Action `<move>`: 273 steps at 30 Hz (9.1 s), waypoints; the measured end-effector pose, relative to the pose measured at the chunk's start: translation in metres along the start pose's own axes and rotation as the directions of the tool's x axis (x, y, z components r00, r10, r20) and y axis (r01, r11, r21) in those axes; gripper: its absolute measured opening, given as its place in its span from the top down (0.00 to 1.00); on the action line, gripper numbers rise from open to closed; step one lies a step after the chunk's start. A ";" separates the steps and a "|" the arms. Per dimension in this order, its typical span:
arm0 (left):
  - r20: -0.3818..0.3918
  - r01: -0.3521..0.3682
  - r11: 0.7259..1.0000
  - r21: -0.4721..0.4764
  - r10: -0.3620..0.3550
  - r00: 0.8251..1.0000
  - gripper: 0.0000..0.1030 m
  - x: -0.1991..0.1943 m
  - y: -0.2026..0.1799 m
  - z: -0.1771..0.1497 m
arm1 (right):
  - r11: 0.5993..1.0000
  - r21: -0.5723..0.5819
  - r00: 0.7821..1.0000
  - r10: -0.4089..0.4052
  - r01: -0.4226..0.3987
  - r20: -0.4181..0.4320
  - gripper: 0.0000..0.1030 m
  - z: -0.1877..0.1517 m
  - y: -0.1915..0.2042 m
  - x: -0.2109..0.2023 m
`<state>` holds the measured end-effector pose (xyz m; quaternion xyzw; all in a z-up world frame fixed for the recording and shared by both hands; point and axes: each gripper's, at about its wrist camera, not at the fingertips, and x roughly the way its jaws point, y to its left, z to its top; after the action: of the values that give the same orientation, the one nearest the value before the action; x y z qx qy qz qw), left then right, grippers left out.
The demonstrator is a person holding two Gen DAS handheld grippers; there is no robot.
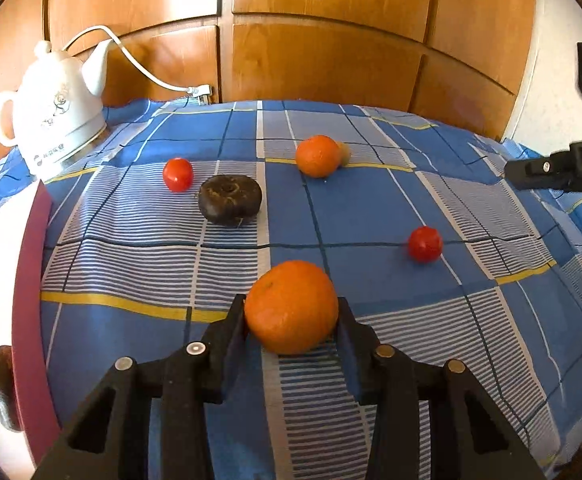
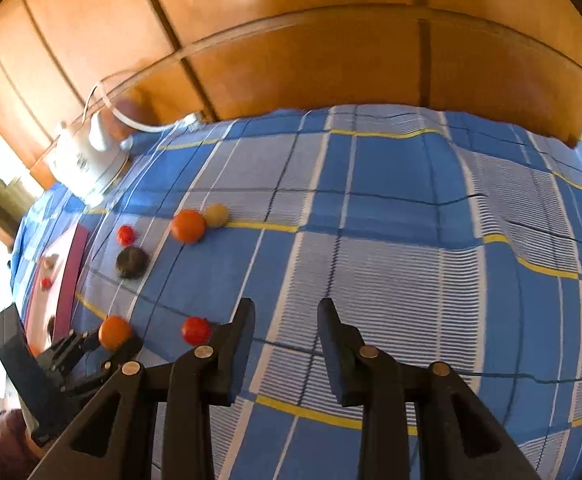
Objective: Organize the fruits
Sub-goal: 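Lift the orange with the left tool while the right tool grasps a red cherry tomato, then carry the orange into the pink-rimmed tray and open the left tool while the right tool holds the tomato, then carry the cherry tomato into the tray and open the right tool, then move both tools back over the remaining fruit on the cloth, then grasp a dark brown round fruit with the left tool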
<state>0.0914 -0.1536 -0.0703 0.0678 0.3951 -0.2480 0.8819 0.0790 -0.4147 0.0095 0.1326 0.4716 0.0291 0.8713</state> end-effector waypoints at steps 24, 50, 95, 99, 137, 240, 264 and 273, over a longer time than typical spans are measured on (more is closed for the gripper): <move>0.034 0.033 0.999 -0.013 -0.032 0.999 0.59 -0.002 0.002 -0.004 | 0.991 -0.133 0.996 -0.041 0.030 -0.080 0.63 -0.020 0.081 0.069; -0.009 0.047 0.999 -0.013 -0.047 0.999 0.62 -0.004 0.007 0.003 | 0.986 -0.123 0.985 -0.095 0.114 0.147 0.74 -0.057 0.083 0.076; -0.038 -0.378 0.800 -0.466 0.409 0.912 0.45 -0.150 0.229 -0.031 | 0.980 -0.141 0.981 -0.121 0.143 0.153 0.74 -0.056 0.086 0.077; -0.005 -0.359 0.829 -0.430 0.395 0.919 0.44 -0.154 0.203 -0.031 | 0.978 -0.144 0.980 -0.126 0.148 0.153 0.74 -0.056 0.086 0.077; -0.007 -0.394 0.798 -0.455 0.439 0.898 0.35 -0.173 0.207 -0.046 | 0.965 -0.254 0.982 -0.023 0.071 0.187 0.75 -0.049 0.136 0.043; -0.142 -0.081 0.990 -0.114 0.064 0.988 0.28 0.016 0.042 0.088 | 0.993 0.013 0.974 -0.121 0.121 0.193 0.61 -0.067 0.075 0.067; -0.049 -0.060 0.998 0.002 0.060 0.997 0.57 -0.014 0.010 0.010 | 0.994 0.018 0.974 -0.106 0.105 0.199 0.60 -0.068 0.074 0.068; 0.045 -0.074 0.996 0.050 0.071 0.996 0.57 -0.014 0.008 -0.016 | 0.993 0.010 0.973 -0.121 0.121 0.194 0.60 -0.068 0.076 0.069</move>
<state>0.0767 -0.1362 -0.0713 0.0993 0.3669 -0.2273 0.8966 0.0664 -0.3156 -0.0618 0.1050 0.3913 -0.0368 0.9135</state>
